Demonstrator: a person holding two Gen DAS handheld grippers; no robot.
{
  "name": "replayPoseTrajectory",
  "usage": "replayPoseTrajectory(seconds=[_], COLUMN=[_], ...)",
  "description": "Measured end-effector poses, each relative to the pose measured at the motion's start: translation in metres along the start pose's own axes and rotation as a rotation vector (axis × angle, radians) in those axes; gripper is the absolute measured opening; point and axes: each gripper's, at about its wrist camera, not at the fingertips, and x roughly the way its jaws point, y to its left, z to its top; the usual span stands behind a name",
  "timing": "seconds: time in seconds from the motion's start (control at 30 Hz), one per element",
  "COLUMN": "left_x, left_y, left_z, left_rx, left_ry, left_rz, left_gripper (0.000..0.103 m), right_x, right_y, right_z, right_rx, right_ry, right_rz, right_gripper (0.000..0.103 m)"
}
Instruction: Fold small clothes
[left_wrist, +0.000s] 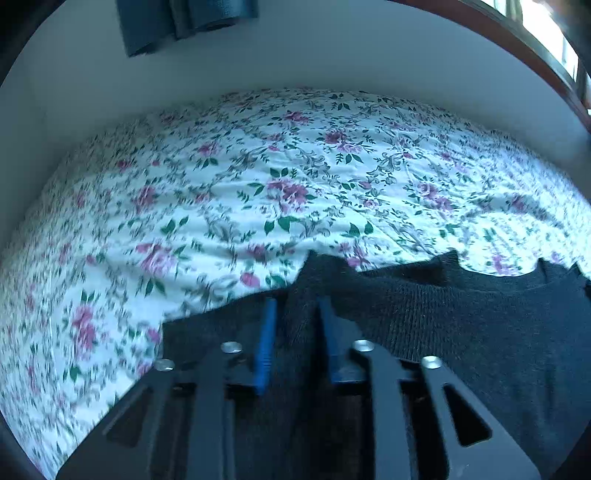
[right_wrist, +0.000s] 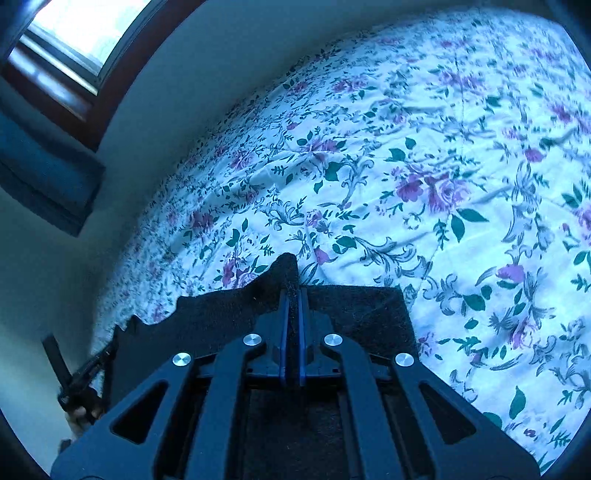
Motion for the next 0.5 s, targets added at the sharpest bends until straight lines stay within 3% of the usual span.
replayPoseTrajectory(seconds=[0.07, 0.13, 0.2, 0.27, 0.33, 0.5], left_x=[-0.013, -0.034, -0.05, -0.065, -0.07, -0.078], left_y=[0.003, 0.006, 0.007, 0.009, 0.011, 0.012], left_z=[-0.005, -0.018, -0.032, -0.054, -0.07, -0.105], left_rx=[-0.033, -0.053, -0.064, -0.079, -0.085, -0.047], left_ry=[0.022, 0.019, 0.004, -0.007, -0.004, -0.026], left_rz=[-0.025, -0.062, -0.106, -0.153, -0.172, -0.162], left_gripper=[0.031, 0.041, 0.058, 0.06, 0.06, 0.06], right_x=[-0.004, -0.011, -0.024, -0.037, -0.045, -0.033], right_y=[-0.003, -0.004, 0.002, 0.013, 0.029, 0.094], right_z=[0.001, 0.001, 0.0, -0.004, -0.009, -0.035], right_rx=[0.029, 0.049, 0.05, 0.039, 0.027, -0.071], right_ry=[0.007, -0.004, -0.041, -0.074, -0.078, 0.015], right_rz=[0.015, 0.007, -0.022, -0.029, 0.023, 0.171], right_gripper=[0.007, 0.016, 0.034, 0.044, 0.048, 0.06])
